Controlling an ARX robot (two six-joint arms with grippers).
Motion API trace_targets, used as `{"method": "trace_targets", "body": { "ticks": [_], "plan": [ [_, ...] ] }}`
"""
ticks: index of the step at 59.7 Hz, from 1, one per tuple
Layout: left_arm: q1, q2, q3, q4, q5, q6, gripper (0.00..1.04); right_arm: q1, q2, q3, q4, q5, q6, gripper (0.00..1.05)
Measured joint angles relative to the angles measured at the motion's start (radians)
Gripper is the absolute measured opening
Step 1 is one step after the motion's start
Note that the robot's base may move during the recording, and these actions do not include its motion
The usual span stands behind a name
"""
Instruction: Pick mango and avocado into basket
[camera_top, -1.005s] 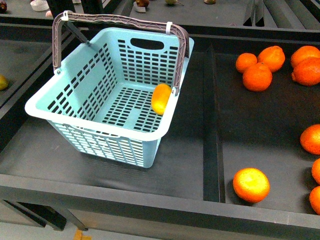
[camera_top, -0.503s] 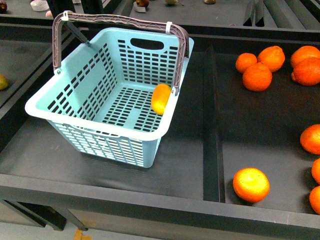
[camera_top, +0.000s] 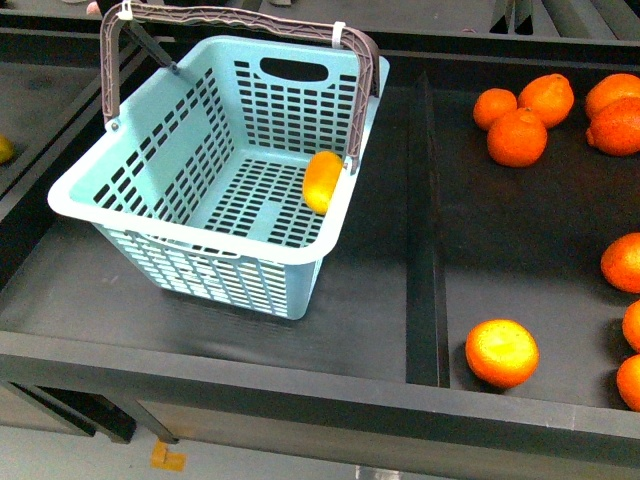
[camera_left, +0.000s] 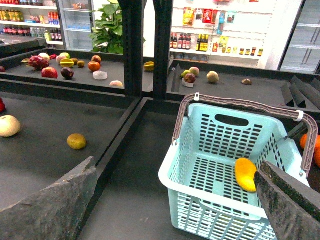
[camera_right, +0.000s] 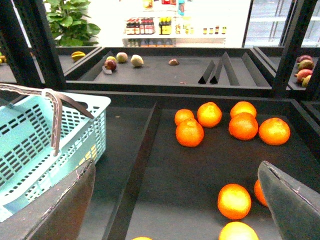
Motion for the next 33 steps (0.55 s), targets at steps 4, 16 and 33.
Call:
{"method": "trace_targets", "body": {
  "ticks": [4, 16, 33],
  "plan": [
    [0.0, 0.0, 0.0, 0.0, 0.0, 0.0, 0.96, 0.0, 0.0, 0.0, 0.0, 0.0, 0.0, 0.96],
    [0.0, 0.0, 0.0, 0.0, 0.0, 0.0, 0.96, 0.0, 0.0, 0.0, 0.0, 0.0, 0.0, 0.96],
    [0.0, 0.0, 0.0, 0.0, 0.0, 0.0, 0.96, 0.0, 0.0, 0.0, 0.0, 0.0, 0.0, 0.96]
  ]
}}
